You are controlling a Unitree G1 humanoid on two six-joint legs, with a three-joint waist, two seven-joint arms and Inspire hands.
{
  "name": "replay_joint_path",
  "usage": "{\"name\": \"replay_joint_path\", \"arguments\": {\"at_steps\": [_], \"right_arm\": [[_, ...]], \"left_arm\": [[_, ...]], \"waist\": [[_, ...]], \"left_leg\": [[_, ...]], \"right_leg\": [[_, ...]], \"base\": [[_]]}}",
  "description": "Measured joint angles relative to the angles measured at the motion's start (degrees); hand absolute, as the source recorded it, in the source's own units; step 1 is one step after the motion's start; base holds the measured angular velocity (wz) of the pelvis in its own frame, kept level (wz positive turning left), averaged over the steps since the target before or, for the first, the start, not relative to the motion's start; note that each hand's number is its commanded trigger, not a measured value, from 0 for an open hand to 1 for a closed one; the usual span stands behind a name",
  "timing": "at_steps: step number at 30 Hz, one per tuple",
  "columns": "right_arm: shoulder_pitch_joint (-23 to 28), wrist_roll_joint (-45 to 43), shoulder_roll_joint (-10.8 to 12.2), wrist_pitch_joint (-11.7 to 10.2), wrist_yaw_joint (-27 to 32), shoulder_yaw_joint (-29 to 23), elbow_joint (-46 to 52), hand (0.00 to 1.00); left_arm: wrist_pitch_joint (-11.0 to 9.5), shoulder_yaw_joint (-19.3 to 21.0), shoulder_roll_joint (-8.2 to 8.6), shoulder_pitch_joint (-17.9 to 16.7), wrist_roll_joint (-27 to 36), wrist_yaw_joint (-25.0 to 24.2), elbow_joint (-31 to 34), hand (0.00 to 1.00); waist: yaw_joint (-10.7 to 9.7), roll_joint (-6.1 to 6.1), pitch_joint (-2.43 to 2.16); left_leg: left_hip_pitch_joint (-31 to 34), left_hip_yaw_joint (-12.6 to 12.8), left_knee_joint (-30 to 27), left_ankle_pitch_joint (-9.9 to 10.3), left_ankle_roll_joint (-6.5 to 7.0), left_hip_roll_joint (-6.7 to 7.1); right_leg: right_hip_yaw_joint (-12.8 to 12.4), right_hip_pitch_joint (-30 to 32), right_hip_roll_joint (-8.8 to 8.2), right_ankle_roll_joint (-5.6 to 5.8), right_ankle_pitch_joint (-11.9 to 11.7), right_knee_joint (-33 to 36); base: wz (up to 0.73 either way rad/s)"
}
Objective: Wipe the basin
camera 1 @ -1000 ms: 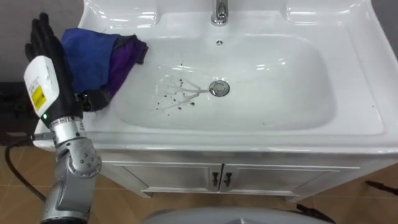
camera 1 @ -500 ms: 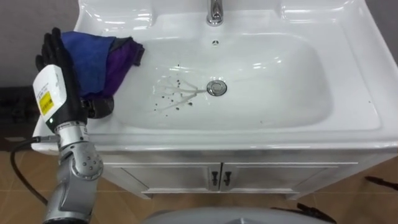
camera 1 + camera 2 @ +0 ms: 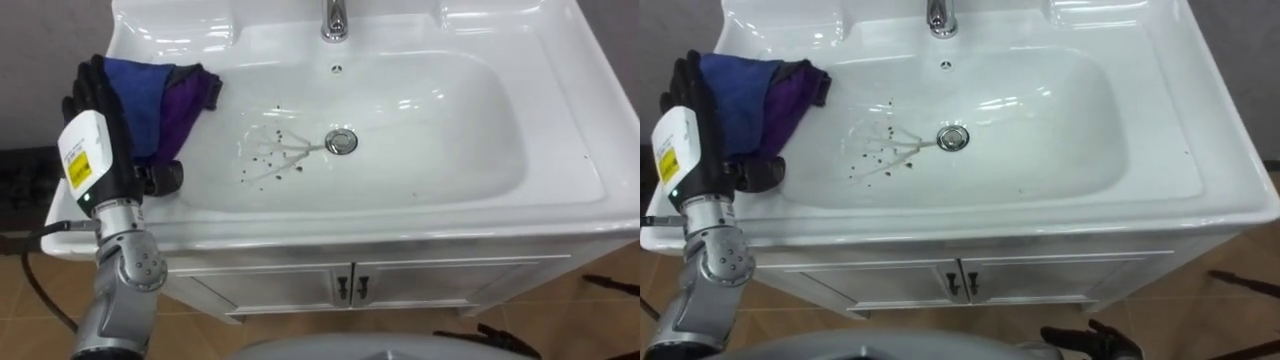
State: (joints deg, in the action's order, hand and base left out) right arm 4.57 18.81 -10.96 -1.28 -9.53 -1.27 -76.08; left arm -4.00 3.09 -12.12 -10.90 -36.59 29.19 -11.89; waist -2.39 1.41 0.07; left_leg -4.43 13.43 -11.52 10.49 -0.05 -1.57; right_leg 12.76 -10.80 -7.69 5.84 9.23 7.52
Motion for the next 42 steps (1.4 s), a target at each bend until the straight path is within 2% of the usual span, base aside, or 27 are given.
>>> {"name": "replay_joint_path", "arguments": {"at_steps": [9,14,19,30,38,42], "right_arm": [[-0.08,-0.33,0.07,-0.1,0.12,-0.14,0.24,0.0],[-0.07,-0.26,0.08,-0.07,0.11,-0.18,0.11,0.0],[0.05,-0.28,0.08,-0.05,0.13,-0.72,0.12,0.0],[0.66,0.13,0.06,-0.11,0.12,-2.41,-0.03,0.0],[0.74,-0.65,0.1,0.09,0.13,-4.11,-0.01,0.0],[0.86,-0.9,0.1,0.41,0.72,-4.46,0.45,0.0]], "left_arm": [[0.0,0.1,-0.12,2.59,-0.05,0.63,0.0,0.0],[0.06,0.15,-0.13,3.55,-0.03,0.62,-0.22,0.0],[0.96,0.33,-0.14,4.52,-0.04,0.51,-0.65,0.0],[0.94,3.72,-0.48,4.91,0.07,0.64,-0.74,0.0],[1.1,4.61,-0.62,6.59,-0.01,0.64,-4.58,0.0],[2.09,5.14,-1.12,7.39,-0.01,0.57,-6.81,0.0]], "waist": [[-2.14,0.19,-0.26],[-2.03,0.14,-0.24],[-2.13,0.17,-0.23],[-2.17,0.57,-0.07],[-2.2,0.63,-0.06],[-2.21,0.79,-0.13]], "left_leg": [[0.64,0.27,0.23,-0.04,-0.02,0.01],[0.12,0.56,0.48,-0.03,-0.03,0.01],[-0.26,1.12,0.7,-0.03,-0.03,0.01],[-0.49,1.43,0.7,-0.03,-0.03,-0.01],[-0.23,1.7,0.84,0.0,-0.07,-0.08],[-0.16,2.12,0.88,0.06,-0.16,-0.26]], "right_leg": [[-0.08,0.88,-0.01,-0.01,-0.01,0.0],[-1.12,0.8,-0.01,-0.01,0.0,0.01],[-1.74,0.82,-0.01,-0.01,-0.01,0.02],[-1.76,0.8,-0.03,-0.02,-0.01,0.02],[-1.73,1.23,0.0,-0.02,-0.01,0.08],[-1.72,1.61,0.08,-0.02,-0.01,0.14]], "base": [[0.0],[-0.03],[-0.07],[-0.02],[-0.01],[-0.06]]}}
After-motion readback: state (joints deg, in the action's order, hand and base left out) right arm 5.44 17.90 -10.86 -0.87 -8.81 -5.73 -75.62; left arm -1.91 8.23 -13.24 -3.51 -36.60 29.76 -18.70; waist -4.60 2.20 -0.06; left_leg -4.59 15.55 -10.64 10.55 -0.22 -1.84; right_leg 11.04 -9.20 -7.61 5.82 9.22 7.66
